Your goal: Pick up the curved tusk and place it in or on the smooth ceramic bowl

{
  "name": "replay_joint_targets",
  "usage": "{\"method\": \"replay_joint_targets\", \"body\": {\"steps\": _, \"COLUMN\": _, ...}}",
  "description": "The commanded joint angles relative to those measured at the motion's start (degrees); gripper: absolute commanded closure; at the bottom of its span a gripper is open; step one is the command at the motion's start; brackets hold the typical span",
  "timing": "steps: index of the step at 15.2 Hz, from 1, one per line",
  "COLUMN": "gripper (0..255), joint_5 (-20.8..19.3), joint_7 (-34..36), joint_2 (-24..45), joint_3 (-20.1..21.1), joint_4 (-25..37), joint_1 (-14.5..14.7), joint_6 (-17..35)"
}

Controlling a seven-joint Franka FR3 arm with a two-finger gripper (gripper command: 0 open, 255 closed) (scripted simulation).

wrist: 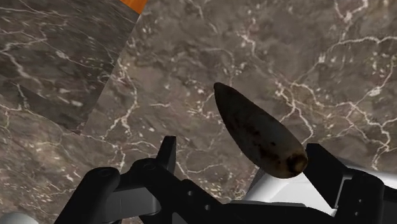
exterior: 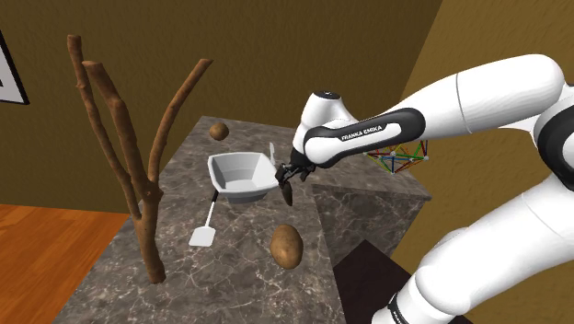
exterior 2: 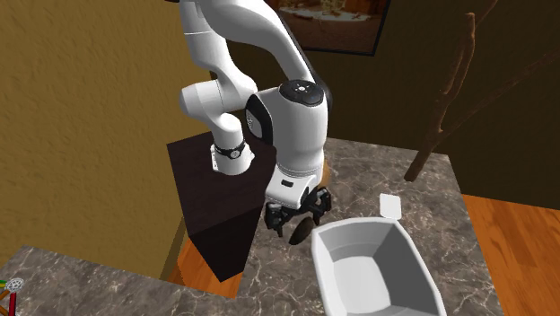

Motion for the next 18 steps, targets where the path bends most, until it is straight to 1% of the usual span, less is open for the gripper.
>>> {"method": "replay_joint_targets", "body": {"steps": 1, "gripper": 0, "joint_5": -0.02, "joint_7": 0.02, "joint_2": 0.03, "joint_3": -0.04, "joint_4": -0.15, "joint_1": -0.06, "joint_6": -0.13}}
{"method": "replay_joint_targets", "body": {"steps": 2, "gripper": 255, "joint_5": -0.01, "joint_7": 0.03, "joint_2": -0.02, "joint_3": -0.03, "joint_4": -0.15, "joint_1": -0.04, "joint_6": -0.19}}
{"method": "replay_joint_targets", "body": {"steps": 11, "gripper": 255, "joint_5": -0.02, "joint_7": 0.02, "joint_2": 0.03, "joint_3": -0.04, "joint_4": -0.15, "joint_1": -0.06, "joint_6": -0.13}}
{"method": "replay_joint_targets", "body": {"steps": 18, "gripper": 255, "joint_5": 0.73, "joint_7": -0.84, "joint_2": -2.74, "joint_3": -0.46, "joint_4": 3.02, "joint_1": 0.2, "joint_6": -6.03}}
